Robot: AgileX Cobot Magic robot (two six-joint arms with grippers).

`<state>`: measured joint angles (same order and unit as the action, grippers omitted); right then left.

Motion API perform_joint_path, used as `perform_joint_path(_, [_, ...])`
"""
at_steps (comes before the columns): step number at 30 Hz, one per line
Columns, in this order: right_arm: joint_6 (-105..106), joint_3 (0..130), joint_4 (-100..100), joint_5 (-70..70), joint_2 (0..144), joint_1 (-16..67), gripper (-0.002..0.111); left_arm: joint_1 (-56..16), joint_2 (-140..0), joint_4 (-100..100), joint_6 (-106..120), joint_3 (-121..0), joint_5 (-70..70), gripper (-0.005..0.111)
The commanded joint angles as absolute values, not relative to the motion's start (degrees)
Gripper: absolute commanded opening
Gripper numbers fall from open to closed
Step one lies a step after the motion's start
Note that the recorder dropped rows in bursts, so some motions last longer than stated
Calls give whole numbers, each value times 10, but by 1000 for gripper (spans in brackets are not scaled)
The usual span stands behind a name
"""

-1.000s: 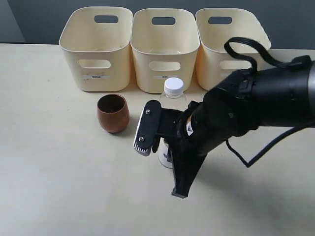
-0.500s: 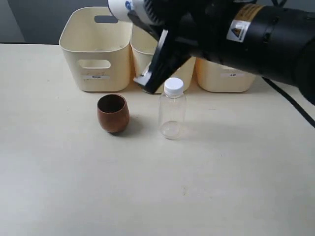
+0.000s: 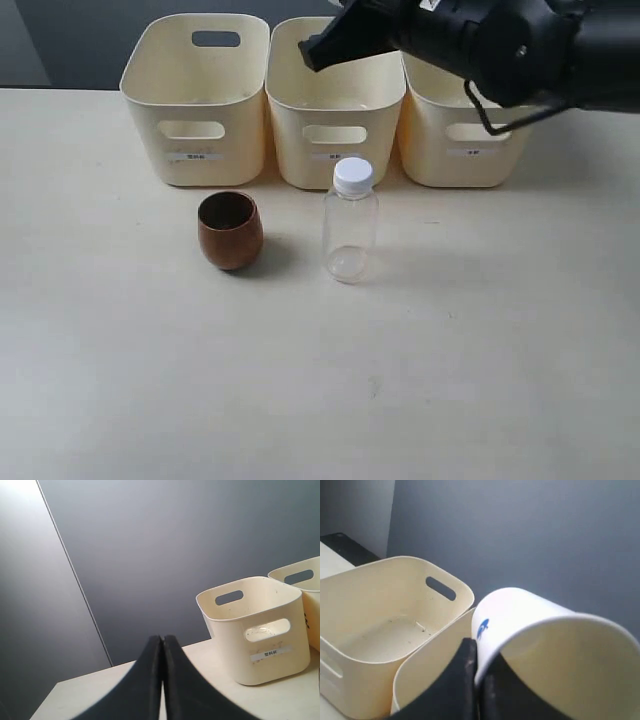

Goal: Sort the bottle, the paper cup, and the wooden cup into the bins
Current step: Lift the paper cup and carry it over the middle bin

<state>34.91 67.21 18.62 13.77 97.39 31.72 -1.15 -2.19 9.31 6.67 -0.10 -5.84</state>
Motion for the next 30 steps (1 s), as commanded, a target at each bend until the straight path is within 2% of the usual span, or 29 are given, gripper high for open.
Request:
perform_joint_path(1, [348, 759, 184, 52, 1040, 291, -1, -12, -21, 93, 65, 0, -61, 0])
perform_joint_path(11, [346, 856, 209, -7, 1143, 266, -1, -12, -21, 93, 65, 0, -61, 0])
perform_joint_path(20, [346, 875, 213, -4, 1190, 261, 1, -12, -21, 93, 65, 0, -61, 0])
perform_joint_path(23, [346, 878, 213, 7, 1199, 258, 12, -12, -21, 93, 65, 0, -61, 0])
perform_joint_path(30, [346, 878, 229, 22, 1200, 252, 58, -12, -21, 93, 65, 0, -61, 0])
